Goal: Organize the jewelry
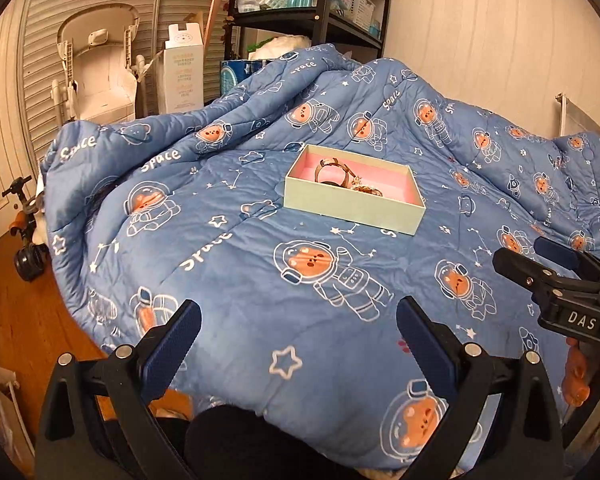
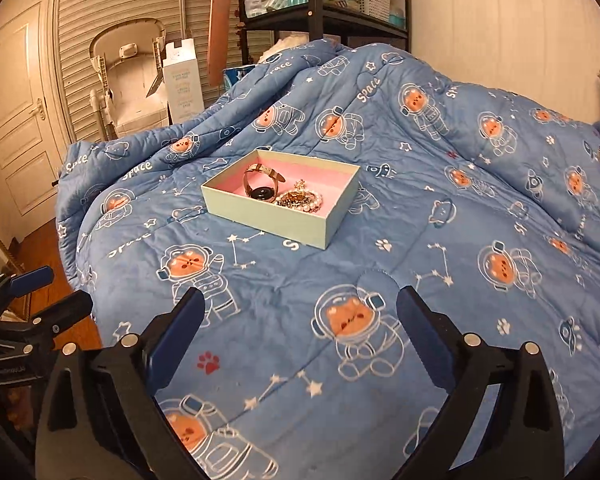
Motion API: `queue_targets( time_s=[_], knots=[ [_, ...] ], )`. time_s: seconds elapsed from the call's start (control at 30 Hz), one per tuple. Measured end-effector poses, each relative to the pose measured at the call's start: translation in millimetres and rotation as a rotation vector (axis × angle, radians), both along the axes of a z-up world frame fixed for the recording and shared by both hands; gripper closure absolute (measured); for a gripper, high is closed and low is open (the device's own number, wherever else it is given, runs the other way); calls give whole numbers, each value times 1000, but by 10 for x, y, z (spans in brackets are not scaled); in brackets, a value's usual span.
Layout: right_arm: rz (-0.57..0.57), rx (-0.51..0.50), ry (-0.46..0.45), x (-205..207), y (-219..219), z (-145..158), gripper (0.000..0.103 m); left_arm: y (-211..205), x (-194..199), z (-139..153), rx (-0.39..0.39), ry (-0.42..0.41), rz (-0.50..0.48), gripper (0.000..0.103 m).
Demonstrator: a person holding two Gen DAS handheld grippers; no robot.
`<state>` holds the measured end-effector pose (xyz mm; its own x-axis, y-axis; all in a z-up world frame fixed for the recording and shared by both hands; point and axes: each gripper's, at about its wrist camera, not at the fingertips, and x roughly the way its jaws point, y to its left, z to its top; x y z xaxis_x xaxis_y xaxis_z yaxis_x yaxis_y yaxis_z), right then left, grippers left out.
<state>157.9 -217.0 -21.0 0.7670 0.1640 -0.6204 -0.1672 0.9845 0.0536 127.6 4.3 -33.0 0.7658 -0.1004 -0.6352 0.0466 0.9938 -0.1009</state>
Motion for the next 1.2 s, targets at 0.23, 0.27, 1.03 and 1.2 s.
queue_targets(
  time_s=[0.23,0.27,1.03,1.2],
  knots=[
    [-30,-30,-49,-679,-43,220,6,-127,-559,183,-40,-7,74,7],
    [-33,-30,-56,-756,-45,240,6,-152,-640,208,-45,-19,77,7],
    [-93,-24,-239,-1450,-186,312,6,-491,-1298,425,84,-288,29,7],
    [-93,-30,-242,-1464,-176,305,6,-483,-1344,438,85,-307,34,7]
  ],
)
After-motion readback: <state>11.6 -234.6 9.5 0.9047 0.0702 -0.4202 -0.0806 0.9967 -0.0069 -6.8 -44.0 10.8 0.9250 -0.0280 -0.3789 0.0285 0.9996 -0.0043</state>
